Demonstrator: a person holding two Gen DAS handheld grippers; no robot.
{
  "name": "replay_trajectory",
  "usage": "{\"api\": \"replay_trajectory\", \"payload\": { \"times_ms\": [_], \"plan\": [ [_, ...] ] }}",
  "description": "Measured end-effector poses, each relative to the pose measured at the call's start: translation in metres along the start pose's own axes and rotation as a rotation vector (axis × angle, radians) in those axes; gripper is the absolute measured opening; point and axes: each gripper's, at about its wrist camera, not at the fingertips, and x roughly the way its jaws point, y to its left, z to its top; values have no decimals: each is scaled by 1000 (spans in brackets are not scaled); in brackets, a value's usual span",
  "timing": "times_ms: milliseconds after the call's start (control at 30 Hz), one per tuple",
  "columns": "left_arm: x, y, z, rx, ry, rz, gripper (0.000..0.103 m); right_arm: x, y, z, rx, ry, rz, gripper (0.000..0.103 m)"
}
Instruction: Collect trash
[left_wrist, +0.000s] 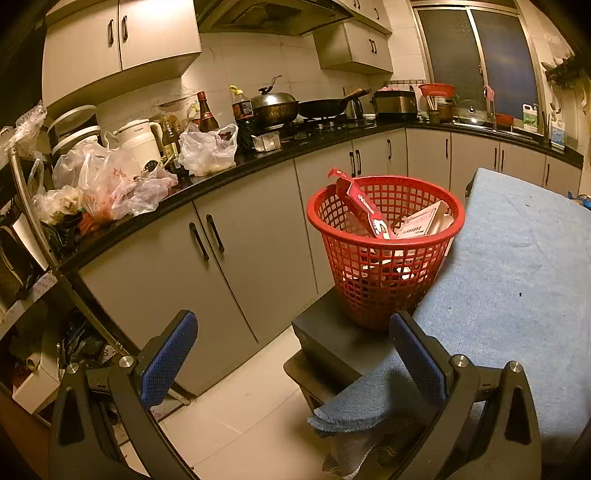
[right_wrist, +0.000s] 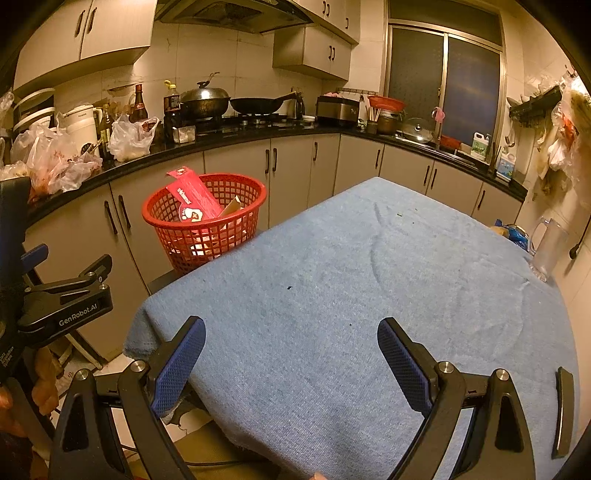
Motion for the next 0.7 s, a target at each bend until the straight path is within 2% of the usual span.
{"api": "replay_trajectory", "payload": {
  "times_ms": [700],
  "plan": [
    [4, 0, -2, -6, 0, -8, 103, 6, 2, -3, 3, 15, -4, 96]
  ]
}}
